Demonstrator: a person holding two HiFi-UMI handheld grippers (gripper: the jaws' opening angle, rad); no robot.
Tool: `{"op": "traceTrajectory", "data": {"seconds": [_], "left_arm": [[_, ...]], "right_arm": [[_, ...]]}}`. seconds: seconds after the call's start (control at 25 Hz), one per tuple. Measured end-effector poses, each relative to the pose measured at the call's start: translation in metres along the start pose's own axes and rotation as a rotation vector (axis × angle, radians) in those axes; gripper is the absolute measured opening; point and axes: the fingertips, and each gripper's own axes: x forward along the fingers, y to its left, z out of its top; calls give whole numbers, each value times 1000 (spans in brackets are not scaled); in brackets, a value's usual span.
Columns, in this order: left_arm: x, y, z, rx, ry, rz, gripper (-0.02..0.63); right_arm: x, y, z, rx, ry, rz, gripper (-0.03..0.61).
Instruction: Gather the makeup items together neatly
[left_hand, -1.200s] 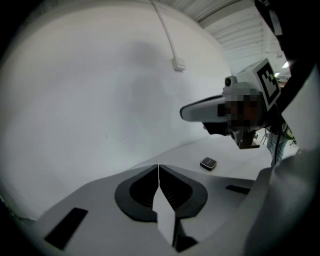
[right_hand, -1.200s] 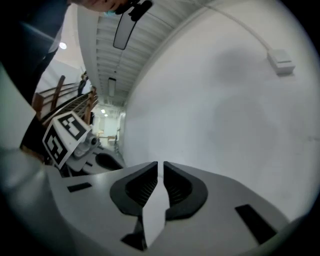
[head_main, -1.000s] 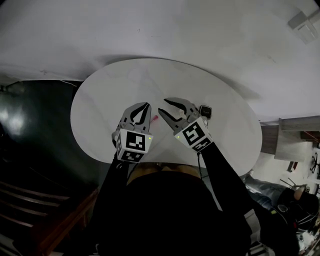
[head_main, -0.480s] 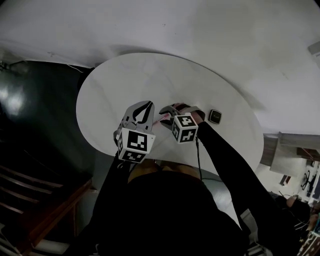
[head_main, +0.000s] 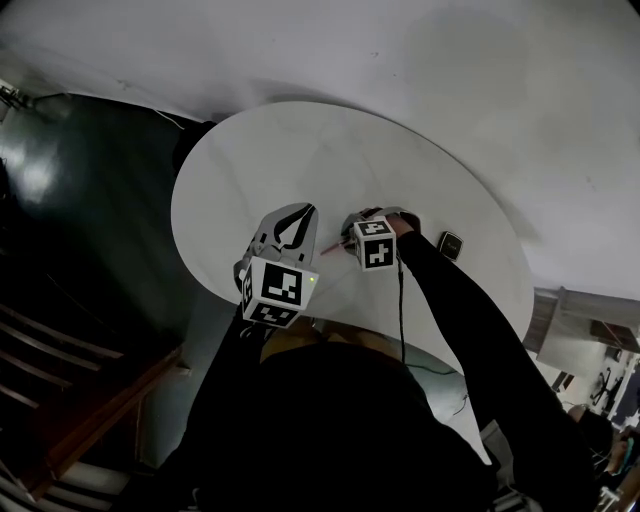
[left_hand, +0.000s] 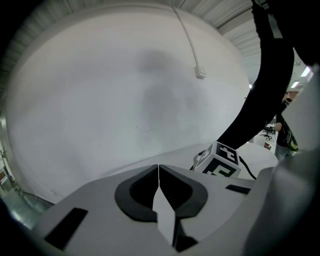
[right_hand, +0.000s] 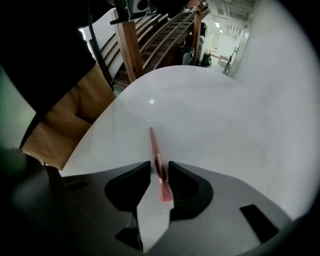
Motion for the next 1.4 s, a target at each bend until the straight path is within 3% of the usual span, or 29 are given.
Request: {"op": "traceTrajectory", "data": {"seconds": [0.04,0.08,0.2,0.28,0.44,0.76,1.04,1.16,1.4], "left_arm": [[-1,2,-1,-1,0,0,18],[-2,3,-2,0,0,-1,18],[-1,6,-1,6,-9,-12,18],[1,8,2,15,-16,-22,18],[8,8,8,37,-27,-48,18],[35,-8,27,94,-69,-143,18],[55,-33,48,121,-118,-196,18],[60,-40,58,111,-154,-188,18],[66,-56,63,88,-159,-223,18]], "right_arm": [[0,-1,1,10,1,11,118],[-1,-1,2,11,3,14,66],[-7,-6,11,27,-38,-29,64],[-20,-15,22,99,-115,-97,65],[-57,-33,34,355,-299,-277,65],[-130,-39,12,896,-614,-585,66],[-182,-22,-24,1274,-865,-750,66],[-185,-12,-43,1369,-893,-804,66],[-170,-7,-57,1431,-839,-819,66]]}}
